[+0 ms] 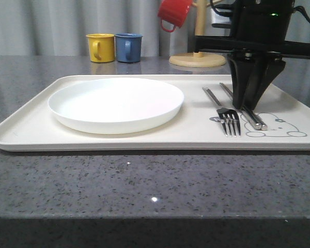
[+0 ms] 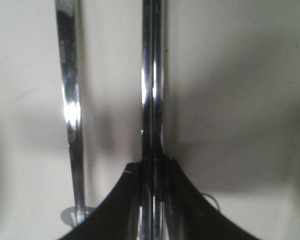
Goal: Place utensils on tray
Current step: 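Place the chopsticks on the tray beside the fork and release, then grasp the steel spoon by its handle with the right gripper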
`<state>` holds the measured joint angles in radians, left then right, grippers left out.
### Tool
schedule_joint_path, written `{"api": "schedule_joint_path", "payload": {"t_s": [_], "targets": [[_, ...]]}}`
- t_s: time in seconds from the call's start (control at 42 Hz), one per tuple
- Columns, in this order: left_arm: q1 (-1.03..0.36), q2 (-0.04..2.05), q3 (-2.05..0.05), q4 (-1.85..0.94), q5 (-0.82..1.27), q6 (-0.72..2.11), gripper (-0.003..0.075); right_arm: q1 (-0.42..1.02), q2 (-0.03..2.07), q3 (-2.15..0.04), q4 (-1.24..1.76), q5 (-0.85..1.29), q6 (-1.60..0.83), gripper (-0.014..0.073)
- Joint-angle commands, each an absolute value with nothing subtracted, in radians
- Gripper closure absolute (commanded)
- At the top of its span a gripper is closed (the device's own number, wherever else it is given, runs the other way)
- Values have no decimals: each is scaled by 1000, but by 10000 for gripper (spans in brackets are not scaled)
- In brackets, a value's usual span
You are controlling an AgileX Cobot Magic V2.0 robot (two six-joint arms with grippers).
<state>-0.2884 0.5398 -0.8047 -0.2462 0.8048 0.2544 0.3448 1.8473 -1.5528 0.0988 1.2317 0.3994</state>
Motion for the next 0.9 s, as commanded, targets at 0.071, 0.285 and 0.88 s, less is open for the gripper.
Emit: {"api": "schedule_joint_path", "payload": {"t_s": [0.071, 0.285, 0.88], "targets": [[-296, 544, -832, -261, 734, 254, 426, 344, 1813, -1583, 80, 1344, 401, 480], [-296, 544, -832, -261, 734, 254, 426, 344, 1809, -1585, 80, 1344, 398, 258], [-296, 544, -832, -261, 734, 254, 426, 126, 1430, -1548, -177, 1345, 124, 243]]}}
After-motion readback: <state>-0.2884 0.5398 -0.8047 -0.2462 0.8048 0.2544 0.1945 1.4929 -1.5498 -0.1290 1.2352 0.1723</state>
